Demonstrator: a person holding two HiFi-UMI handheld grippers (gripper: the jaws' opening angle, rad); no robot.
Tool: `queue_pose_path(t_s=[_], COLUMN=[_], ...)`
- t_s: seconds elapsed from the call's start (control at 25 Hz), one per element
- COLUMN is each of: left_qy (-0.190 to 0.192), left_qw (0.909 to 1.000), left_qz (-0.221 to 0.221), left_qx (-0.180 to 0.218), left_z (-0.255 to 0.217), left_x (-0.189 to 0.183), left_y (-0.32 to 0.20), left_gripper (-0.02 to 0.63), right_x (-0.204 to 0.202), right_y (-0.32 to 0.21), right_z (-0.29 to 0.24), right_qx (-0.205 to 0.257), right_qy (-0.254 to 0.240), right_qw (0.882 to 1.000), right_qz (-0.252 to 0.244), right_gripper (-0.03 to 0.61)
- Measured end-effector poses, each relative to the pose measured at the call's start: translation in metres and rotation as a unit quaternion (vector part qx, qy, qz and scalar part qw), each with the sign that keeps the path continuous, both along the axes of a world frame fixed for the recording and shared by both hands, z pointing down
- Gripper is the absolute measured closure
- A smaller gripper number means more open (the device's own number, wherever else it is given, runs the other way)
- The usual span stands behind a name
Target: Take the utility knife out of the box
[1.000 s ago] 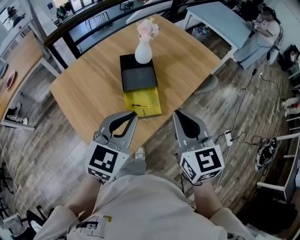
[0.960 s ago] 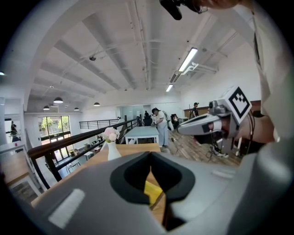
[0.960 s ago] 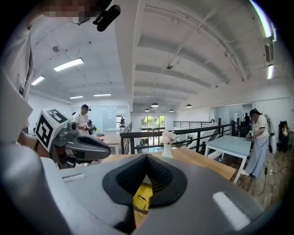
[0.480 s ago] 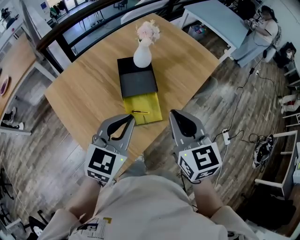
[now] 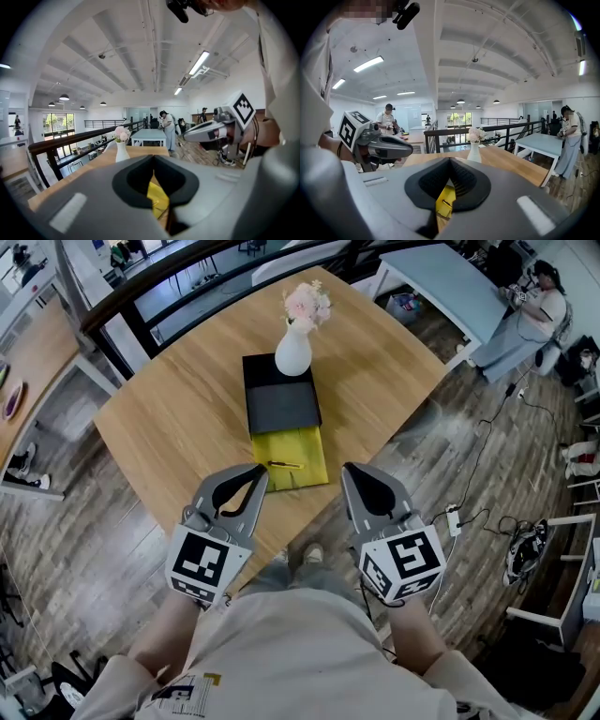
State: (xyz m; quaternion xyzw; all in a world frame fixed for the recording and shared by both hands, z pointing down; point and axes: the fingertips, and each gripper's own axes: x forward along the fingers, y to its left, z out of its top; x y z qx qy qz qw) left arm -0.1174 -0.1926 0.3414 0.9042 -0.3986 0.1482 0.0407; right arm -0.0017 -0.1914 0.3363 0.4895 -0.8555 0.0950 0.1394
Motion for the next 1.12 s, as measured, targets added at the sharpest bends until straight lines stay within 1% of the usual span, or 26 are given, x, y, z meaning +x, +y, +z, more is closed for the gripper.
queue_pose_path(t_s=[0.08, 0.2, 0.24, 0.36, 0.4, 0.44, 0.64, 0.8, 0.88, 0.92, 1.04, 1.12], left_qy=[0.005, -0.004, 0.001, 0.042, 0.047, 0.044, 0.0, -0.059, -0.082, -0.092, -0.14, -0.168], left_qw=[0.9999, 0.9998, 0.9997, 0.9981, 0.9977, 0.9978, 0.9998, 0.9981, 0.9957, 0.9942, 0.986, 0.9789], left_qz=[-0.009, -0.018, -0.021, -0.031, -0.033, -0.034, -0.016, 0.018, 0.043, 0.056, 0.091, 0.114], left_qx=[0.0, -0.002, -0.007, -0.032, -0.036, -0.035, -0.011, 0.001, -0.001, 0.0, 0.004, -0.015], left_z=[-0.001, 0.002, 0.003, 0.002, 0.002, 0.003, -0.001, 0.007, 0.013, 0.016, 0.029, 0.043], left_x=[0.001, 0.005, 0.005, 0.006, 0.007, 0.008, 0.018, 0.029, 0.035, 0.039, 0.051, 0.056], left_y=[0.0, 0.001, 0.001, 0.001, 0.0, -0.001, -0.016, -0.033, -0.041, -0.045, -0.057, -0.065], left_gripper=[0.611, 0.611, 0.611, 0.611, 0.611, 0.611, 0.611, 0.601, 0.557, 0.548, 0.543, 0.537], right_x=[0.0, 0.004, 0.005, 0.007, 0.008, 0.01, 0.02, 0.028, 0.033, 0.036, 0.047, 0.052], right_y=[0.001, 0.002, 0.002, 0.002, 0.003, 0.002, -0.006, -0.014, -0.02, -0.023, -0.032, -0.04], right_z=[0.003, 0.007, 0.009, 0.012, 0.013, 0.013, 0.015, 0.019, 0.024, 0.026, 0.029, 0.029], right_qx=[-0.007, -0.009, -0.009, -0.011, -0.011, -0.011, -0.014, -0.017, -0.022, -0.025, -0.027, -0.026], right_qy=[-0.002, 0.003, 0.002, 0.003, 0.004, 0.004, -0.003, -0.009, -0.005, -0.002, 0.008, 0.011], right_qw=[1.0, 0.999, 0.999, 0.999, 0.999, 0.999, 0.999, 0.999, 0.999, 0.999, 0.999, 0.999], right_qz=[-0.014, -0.03, -0.033, -0.041, -0.043, -0.044, -0.039, -0.032, -0.031, -0.031, -0.03, -0.028], right_gripper=[0.578, 0.578, 0.578, 0.578, 0.578, 0.578, 0.578, 0.578, 0.578, 0.578, 0.578, 0.578])
